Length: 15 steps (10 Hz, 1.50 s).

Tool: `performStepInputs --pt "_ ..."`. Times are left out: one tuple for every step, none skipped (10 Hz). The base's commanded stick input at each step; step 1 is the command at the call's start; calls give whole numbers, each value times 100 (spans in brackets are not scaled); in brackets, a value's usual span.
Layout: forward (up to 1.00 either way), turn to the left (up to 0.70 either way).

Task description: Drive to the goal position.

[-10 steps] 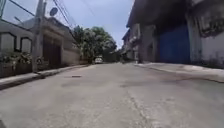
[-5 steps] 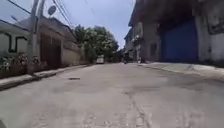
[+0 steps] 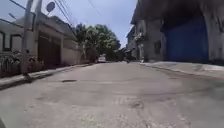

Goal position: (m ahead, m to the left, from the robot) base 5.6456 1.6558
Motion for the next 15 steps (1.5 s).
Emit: performStepInputs --pt "100 1" --pt "100 1" --pt "100 1" --pt "100 1" --pt "100 1" --pt "100 1" --pt "100 1" --pt "100 1" --pt "100 1" --pt "100 1" --pt "100 1" --pt "100 1" --pt "100 1" --pt "100 1" --pt "100 1"
